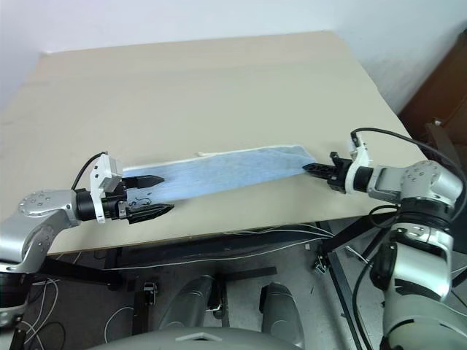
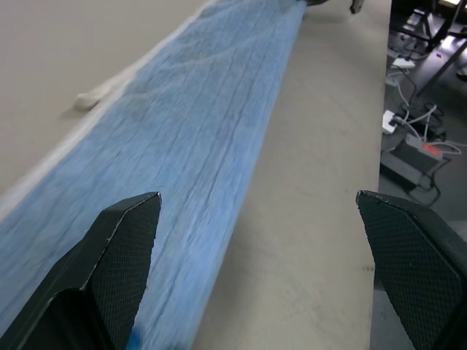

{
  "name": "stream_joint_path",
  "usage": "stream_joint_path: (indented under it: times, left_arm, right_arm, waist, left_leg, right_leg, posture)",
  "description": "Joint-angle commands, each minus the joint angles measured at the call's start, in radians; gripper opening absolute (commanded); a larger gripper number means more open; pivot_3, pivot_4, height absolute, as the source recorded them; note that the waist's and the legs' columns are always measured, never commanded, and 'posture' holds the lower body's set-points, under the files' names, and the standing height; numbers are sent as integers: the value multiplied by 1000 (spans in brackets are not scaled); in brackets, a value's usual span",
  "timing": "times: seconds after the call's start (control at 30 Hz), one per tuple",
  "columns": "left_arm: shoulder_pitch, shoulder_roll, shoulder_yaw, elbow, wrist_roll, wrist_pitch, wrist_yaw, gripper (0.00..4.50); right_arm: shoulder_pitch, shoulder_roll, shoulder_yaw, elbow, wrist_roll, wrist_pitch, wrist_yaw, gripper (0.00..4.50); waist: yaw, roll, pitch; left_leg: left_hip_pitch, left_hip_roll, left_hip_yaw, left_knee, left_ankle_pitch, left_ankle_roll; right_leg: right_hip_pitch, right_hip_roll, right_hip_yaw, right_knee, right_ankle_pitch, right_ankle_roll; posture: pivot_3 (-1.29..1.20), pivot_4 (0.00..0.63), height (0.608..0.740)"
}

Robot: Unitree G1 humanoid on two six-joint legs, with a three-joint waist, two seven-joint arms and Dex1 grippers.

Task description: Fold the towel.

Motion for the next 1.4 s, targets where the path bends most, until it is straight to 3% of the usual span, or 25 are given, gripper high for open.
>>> stream_joint_path:
  times: [0.03,0.23,0.53,0.77,1.1,1.2,1.33,1.4]
  left_arm:
    - [-19,4,24,0,1,-16,-2,4500]
    - [-36,-1,19,18,6,-19,-4,4500]
    - [-34,9,27,21,10,-17,-11,4500]
    - [-31,13,29,20,12,-16,-10,4500]
    - [-34,13,25,17,17,-14,-3,4500]
    - [-25,14,22,13,31,-17,4,4500]
    - [3,24,27,-5,41,-18,0,4500]
    - [7,24,32,-10,39,-15,3,4500]
  right_arm:
    - [34,-61,67,-52,-8,-19,72,44]
    - [66,-100,165,-99,-37,-96,146,44]
    - [80,-64,186,-387,-1,-294,237,44]
    - [50,-60,278,-576,36,-293,301,44]
    - [-19,97,462,-684,37,-286,282,44]
    - [1,137,526,-681,2,-313,266,44]
    - [16,163,705,-665,-123,-341,214,44]
    - [11,199,714,-640,-138,-339,186,44]
  waist:
    - [-1,0,0]
    - [-1,0,0]
    - [-1,0,0]
    - [-1,-1,1]
    - [-1,-1,1]
    - [0,-1,1]
    - [-3,-1,1]
    - [-3,-1,1]
  left_leg:
    - [0,0,0,0,0,0]
    - [-1,0,0,0,0,1]
    - [-3,0,0,0,0,1]
    - [-3,0,0,1,0,0]
    - [-5,0,-1,0,0,0]
    - [-5,0,-1,1,0,0]
    - [-6,0,0,2,0,0]
    - [-6,0,0,2,0,0]
  right_leg:
    - [0,0,0,-1,0,0]
    - [0,0,0,0,0,0]
    - [-1,0,0,0,1,2]
    - [-4,0,0,0,1,1]
    - [-6,-1,0,-1,1,1]
    - [-6,-1,0,-1,1,2]
    - [-7,-1,0,0,1,2]
    - [-8,-1,0,1,1,2]
  posture:
    - [0,150,735]
    - [0,150,735]
    - [0,150,735]
    - [0,150,735]
    - [0,150,735]
    - [0,150,735]
    - [0,150,735]
    - [0,150,735]
